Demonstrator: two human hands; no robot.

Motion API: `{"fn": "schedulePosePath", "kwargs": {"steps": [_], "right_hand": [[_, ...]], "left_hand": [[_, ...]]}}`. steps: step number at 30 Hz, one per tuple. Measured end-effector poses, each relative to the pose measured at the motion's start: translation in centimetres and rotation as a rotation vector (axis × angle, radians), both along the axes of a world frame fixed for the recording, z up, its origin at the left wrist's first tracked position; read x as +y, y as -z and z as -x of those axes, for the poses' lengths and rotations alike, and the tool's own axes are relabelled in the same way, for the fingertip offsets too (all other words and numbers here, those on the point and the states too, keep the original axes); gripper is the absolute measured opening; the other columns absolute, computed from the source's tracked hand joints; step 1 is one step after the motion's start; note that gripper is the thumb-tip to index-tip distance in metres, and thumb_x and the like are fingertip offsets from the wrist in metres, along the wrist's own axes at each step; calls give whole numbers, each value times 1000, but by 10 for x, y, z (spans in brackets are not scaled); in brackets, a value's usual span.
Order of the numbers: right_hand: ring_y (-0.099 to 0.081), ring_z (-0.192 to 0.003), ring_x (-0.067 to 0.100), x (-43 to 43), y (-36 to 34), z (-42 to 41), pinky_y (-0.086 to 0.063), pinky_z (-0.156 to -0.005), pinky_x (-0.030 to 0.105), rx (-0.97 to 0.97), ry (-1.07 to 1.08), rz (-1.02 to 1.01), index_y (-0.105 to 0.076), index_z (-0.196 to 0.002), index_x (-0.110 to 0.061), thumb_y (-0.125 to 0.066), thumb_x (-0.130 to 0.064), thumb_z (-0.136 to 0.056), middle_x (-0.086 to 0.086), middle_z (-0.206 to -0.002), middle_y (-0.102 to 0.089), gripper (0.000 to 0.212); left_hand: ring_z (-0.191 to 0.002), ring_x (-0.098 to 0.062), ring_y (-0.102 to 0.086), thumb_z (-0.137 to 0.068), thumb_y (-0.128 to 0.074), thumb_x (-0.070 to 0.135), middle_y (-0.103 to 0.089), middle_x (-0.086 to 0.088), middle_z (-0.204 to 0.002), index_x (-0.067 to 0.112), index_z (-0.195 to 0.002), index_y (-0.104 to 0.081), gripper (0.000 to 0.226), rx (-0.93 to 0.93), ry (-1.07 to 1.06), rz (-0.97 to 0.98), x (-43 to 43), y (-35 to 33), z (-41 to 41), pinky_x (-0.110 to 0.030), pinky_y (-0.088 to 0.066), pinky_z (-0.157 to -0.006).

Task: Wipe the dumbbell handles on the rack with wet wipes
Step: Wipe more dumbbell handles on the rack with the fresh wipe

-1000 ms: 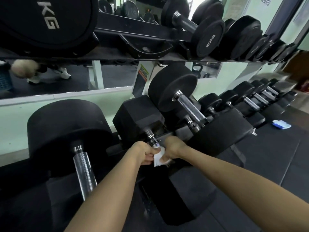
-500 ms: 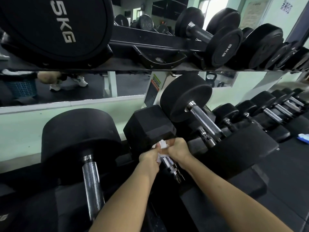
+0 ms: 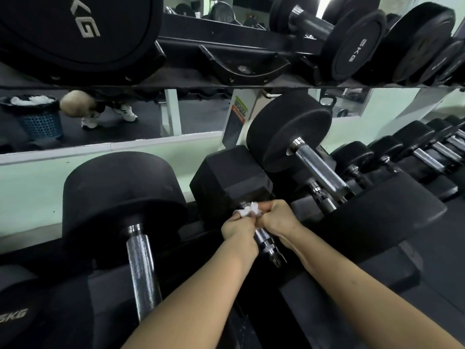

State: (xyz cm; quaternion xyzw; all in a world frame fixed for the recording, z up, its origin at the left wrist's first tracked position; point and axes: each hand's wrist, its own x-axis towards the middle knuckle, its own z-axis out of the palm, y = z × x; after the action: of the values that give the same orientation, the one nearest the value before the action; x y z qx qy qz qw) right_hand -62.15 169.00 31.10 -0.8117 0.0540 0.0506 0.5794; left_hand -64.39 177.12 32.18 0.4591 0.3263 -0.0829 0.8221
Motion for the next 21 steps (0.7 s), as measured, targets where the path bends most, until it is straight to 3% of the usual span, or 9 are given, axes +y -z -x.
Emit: {"fn": "schedulePosePath", "kwargs": {"steps": [4,6,9,12,16,19,21], "right_hand": [[-66,-58,7,0,-3,3,-50,-51,15,-17,-16,-26,-71,-85,2,-62,17,-75,6,-70,-71,21],[-65,-53,2,-1,-5,6,-48,-49,13,-28,-40,-45,-71,-74,-4,-59,19,-76,-3,-57,-69,27],[-65,-56,0,-1,-6,8,-49,-54,13,-45,-41,-53,-72,-78,-3,-65,17,-74,-6,-59,-69,22],[-63,-61,4,1,-9,10,-49,-56,13,-55,-30,-42,-73,-87,2,-71,12,-72,1,-67,-70,18],[-58,-63,-3,3,-9,14,-46,-58,13,-68,-2,28,-74,-91,-4,-74,4,-74,-4,-67,-69,18],[-53,-60,-5,1,-9,27,-44,-54,19,-37,34,247,-76,-77,-9,-76,-11,-75,-3,-63,-68,2],[-52,-55,-6,-4,-12,37,-38,-46,15,52,41,466,-70,-62,-14,-75,-17,-76,-6,-52,-62,15]], "left_hand": [[-61,-10,-54,-90,-60,9,-61,1,-75,7,-111,-65,21,-68,-76,-52,-8,4,5,-18,-42,-52],[-65,-9,-54,-90,-61,11,-61,1,-83,8,-114,-64,24,-61,-95,-43,-9,6,3,-17,-42,-57],[-76,-11,-56,-87,-64,9,-66,-5,-97,9,-114,-64,27,-14,-81,-51,-5,2,4,-18,-43,-67],[-67,-10,-57,-83,-68,5,-64,-1,-80,5,-107,-67,24,31,-64,-77,0,-2,2,-7,-44,-48],[-79,-14,-62,-79,-72,6,-67,0,-78,9,-95,-71,17,26,0,-161,8,4,0,-12,-48,-64],[-78,-9,-61,-79,-71,2,-66,6,-77,16,-99,-68,24,-14,74,-153,12,-2,8,-11,-49,-66],[-63,-7,-62,-83,-67,2,-67,4,-70,13,-91,-68,13,34,159,-91,15,-11,18,-11,-50,-56]]}}
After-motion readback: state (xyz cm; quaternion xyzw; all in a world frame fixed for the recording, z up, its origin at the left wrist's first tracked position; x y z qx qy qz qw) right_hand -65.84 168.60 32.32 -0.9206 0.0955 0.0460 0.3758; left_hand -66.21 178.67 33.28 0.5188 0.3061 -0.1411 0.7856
